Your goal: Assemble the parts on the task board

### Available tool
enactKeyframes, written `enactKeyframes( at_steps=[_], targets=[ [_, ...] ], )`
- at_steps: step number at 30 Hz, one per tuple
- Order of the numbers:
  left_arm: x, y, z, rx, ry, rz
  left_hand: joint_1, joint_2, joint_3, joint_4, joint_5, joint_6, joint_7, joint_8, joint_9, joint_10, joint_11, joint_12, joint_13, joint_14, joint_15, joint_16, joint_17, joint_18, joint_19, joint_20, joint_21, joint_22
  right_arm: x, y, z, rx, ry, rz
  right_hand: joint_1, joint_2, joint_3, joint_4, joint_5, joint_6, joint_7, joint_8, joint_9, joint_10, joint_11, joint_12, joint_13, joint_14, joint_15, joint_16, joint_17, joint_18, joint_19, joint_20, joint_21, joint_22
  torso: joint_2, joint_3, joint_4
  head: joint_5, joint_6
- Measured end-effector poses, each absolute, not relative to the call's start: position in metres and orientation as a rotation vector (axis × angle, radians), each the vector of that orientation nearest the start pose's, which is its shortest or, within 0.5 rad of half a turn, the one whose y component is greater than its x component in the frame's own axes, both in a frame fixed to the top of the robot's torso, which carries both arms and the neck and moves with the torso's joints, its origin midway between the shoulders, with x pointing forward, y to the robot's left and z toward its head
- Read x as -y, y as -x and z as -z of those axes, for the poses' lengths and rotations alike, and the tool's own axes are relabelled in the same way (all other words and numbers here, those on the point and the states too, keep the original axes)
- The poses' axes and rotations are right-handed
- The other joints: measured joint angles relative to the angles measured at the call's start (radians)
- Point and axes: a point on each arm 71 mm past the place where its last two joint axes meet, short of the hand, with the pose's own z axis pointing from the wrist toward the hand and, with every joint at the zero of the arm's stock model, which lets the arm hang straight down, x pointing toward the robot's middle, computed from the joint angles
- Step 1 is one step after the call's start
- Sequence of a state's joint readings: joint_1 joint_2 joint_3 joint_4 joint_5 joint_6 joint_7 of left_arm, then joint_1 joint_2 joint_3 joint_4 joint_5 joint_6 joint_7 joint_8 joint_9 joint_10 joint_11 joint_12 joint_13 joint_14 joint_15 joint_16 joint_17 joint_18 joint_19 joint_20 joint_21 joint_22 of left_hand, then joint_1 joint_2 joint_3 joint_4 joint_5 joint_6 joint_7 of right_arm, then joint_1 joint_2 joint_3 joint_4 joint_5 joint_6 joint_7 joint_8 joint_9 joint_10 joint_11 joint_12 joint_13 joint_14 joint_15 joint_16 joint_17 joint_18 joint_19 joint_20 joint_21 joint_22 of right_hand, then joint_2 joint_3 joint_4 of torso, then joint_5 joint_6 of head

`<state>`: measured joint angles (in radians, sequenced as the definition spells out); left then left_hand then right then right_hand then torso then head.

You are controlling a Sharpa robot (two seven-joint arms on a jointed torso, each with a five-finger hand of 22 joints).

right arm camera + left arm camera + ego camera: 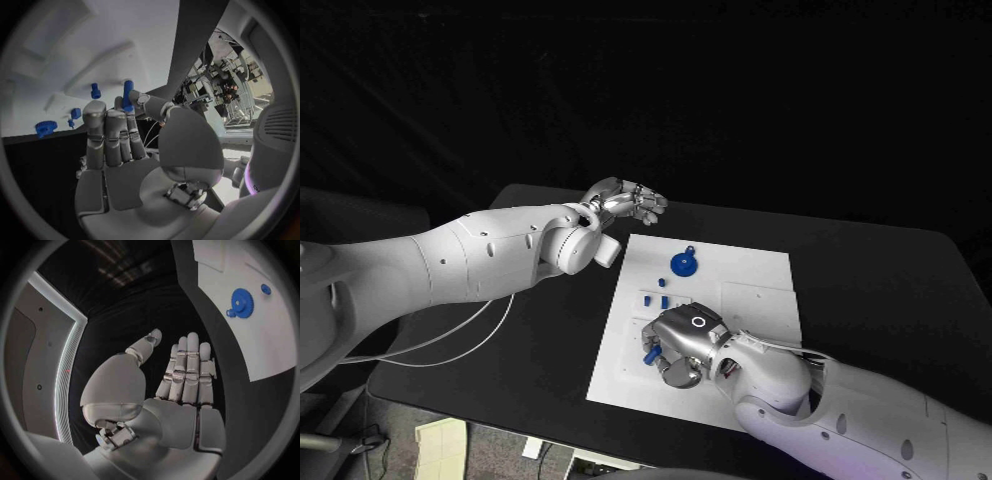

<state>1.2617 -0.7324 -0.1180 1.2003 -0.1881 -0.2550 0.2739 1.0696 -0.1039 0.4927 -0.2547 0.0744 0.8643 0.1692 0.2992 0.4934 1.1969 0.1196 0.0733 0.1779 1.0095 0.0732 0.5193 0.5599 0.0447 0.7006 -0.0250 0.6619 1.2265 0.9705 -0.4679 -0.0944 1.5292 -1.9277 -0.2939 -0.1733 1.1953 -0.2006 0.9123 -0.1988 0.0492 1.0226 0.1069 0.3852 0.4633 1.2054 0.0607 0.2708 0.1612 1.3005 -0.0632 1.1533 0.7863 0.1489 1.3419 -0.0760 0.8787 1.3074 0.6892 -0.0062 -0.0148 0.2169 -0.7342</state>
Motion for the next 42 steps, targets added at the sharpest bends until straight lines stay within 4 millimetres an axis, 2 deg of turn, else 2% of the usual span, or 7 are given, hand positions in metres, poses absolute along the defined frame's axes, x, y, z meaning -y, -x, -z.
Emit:
enactKeyframes(
  at_steps=[27,42],
  targets=[
    [-0.2507,-0.5452,0.1958,-1.539,0.965,1.247,-0.004,0.004,-0.002,0.002,0.0,0.0,0.0,0.0,-0.001,0.0,0.0,0.0,-0.002,0.0,0.0,-0.004,0.004,0.0,0.0,0.0,-0.004,0.001,0.0089,-0.3786,0.2775,-1.603,0.698,-0.814,0.001,0.0,0.003,-0.003,-0.003,0.0,0.0,-0.003,0.004,0.0,0.0,0.0,0.001,0.002,-0.002,0.0,-0.001,-0.001,0.002,-0.001,0.004,0.001,0.0,0.0,-0.0004,0.002,-0.002],
    [-0.2506,-0.5451,0.1959,-1.541,0.966,1.246,-0.004,0.004,-0.002,0.002,0.0,0.0,0.0,0.0,-0.002,0.0,0.0,0.0,-0.002,0.0,0.0,-0.008,0.006,0.0,0.0,0.0,-0.004,0.002,0.0007,-0.3756,0.2767,-1.607,0.733,-0.803,0.0,0.0,0.001,-0.004,-0.003,0.0,0.0,0.001,0.004,0.0,0.0,0.001,0.003,0.002,-0.002,0.0,-0.001,-0.002,0.003,0.001,0.004,0.001,0.0,-0.0008,-0.0005,0.002,-0.003]
  ],
)
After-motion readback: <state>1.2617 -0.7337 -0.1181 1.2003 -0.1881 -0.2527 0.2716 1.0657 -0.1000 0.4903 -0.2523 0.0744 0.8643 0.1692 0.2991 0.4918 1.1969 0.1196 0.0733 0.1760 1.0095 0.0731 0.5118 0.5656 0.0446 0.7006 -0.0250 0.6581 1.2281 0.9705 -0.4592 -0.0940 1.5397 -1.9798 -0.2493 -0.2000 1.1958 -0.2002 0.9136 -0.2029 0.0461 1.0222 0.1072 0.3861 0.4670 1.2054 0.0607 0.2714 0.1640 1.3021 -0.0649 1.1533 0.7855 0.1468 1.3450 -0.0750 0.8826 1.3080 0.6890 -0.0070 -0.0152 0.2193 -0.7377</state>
